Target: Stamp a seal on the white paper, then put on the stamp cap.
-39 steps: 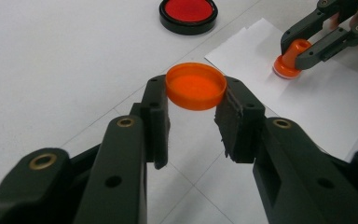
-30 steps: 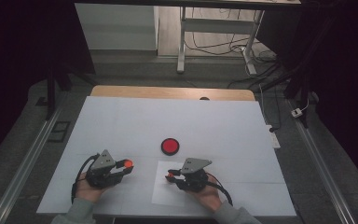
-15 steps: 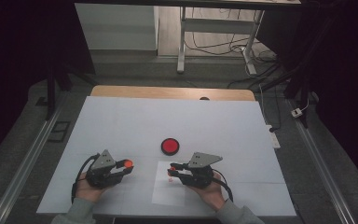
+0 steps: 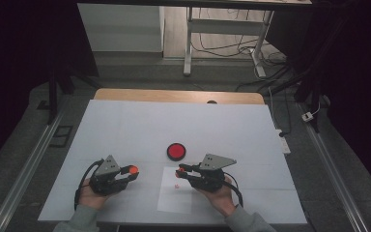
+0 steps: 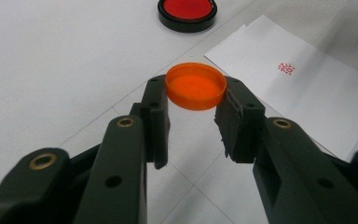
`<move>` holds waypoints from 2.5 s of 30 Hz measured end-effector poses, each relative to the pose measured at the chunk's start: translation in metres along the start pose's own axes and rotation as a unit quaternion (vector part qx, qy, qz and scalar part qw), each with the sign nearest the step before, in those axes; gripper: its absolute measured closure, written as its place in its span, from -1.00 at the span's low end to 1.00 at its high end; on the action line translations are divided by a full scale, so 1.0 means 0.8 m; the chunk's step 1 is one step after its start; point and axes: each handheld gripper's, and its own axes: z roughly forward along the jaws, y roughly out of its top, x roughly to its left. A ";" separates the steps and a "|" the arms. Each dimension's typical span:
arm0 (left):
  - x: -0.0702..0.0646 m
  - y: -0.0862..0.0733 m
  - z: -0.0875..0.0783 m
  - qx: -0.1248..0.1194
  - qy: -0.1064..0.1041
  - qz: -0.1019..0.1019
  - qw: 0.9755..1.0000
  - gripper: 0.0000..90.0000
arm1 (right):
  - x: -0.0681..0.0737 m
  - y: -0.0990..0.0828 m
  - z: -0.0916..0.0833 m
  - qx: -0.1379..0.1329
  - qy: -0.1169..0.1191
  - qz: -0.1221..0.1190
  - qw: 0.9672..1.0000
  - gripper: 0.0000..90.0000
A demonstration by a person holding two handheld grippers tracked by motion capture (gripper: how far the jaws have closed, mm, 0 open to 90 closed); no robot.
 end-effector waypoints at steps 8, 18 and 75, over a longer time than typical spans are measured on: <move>-0.001 0.000 0.001 0.002 -0.001 0.002 1.000 0.45 | -0.008 0.009 -0.013 -0.018 -0.013 0.005 1.000 0.61; -0.001 0.000 0.002 0.002 -0.003 0.004 1.000 0.45 | -0.014 0.017 -0.023 -0.033 -0.023 0.008 0.999 0.61; -0.039 0.036 0.032 -0.006 -0.034 0.059 0.998 0.45 | -0.011 0.021 -0.022 -0.040 -0.016 0.008 0.999 0.61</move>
